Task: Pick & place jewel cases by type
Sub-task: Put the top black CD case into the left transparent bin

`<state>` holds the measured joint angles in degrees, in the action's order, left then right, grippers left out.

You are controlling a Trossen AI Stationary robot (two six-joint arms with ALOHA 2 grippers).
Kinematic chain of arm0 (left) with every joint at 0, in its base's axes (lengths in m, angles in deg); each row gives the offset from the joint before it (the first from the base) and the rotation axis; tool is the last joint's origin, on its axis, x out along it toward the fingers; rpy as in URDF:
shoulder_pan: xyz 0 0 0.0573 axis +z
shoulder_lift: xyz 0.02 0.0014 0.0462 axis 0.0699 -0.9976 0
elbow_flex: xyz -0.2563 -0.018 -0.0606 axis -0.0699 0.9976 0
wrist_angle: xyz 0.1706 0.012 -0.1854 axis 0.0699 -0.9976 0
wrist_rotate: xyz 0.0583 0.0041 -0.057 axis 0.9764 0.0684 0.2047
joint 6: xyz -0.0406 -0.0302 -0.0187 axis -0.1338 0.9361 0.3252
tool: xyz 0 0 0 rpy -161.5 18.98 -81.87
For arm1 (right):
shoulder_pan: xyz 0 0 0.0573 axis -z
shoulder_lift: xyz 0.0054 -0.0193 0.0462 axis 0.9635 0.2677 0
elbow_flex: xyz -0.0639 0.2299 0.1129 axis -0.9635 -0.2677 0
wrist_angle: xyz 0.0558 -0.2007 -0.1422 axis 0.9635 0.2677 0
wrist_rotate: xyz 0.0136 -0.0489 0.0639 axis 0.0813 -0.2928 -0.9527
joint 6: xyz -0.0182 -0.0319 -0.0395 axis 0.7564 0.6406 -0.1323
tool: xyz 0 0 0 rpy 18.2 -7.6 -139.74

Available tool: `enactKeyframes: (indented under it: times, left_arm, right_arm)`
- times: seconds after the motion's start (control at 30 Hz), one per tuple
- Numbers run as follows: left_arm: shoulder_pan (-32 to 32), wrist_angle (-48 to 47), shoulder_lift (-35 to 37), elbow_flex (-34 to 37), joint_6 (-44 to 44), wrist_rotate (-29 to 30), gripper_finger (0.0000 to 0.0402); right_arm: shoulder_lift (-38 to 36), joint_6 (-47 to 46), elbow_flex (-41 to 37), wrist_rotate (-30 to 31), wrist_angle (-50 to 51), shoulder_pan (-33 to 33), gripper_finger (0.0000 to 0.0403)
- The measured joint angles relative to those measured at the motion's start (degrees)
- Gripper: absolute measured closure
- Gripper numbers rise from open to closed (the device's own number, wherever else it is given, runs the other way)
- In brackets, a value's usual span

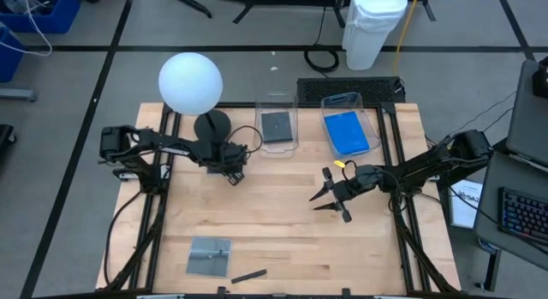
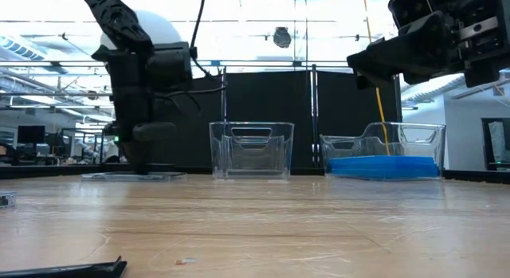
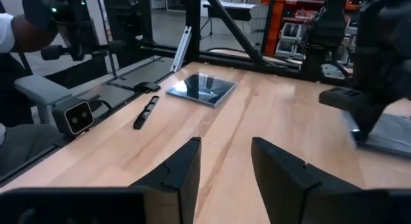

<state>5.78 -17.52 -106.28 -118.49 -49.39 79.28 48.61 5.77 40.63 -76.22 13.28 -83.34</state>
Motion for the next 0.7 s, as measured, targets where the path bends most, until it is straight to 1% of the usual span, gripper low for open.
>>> enactKeyframes:
  times: [0.17,0.33,0.57,0.7]
  left_arm:
    - [-3.19,2.2,0.46,-0.91,0.51,-8.27,0.0368]
    - [-7.41,7.99,0.35,-1.43,1.33,-17.13,0.0367]
    - [-14.58,19.84,0.07,-1.19,1.96,-24.23,0.0366]
    - [-17.93,25.71,0.13,-1.21,1.43,-24.32,0.0366]
  right_arm:
    - [0.0,0.0,0.0,0.09,0.01,-0.02,0.0273]
    - [0.0,0.01,0.0,0.11,0.01,-0.02,0.0273]
    - [0.0,-0.19,0.0,0.09,0.07,-0.02,0.0273]
    - [0.0,-0.38,0.0,0.07,0.1,-0.02,0.0273]
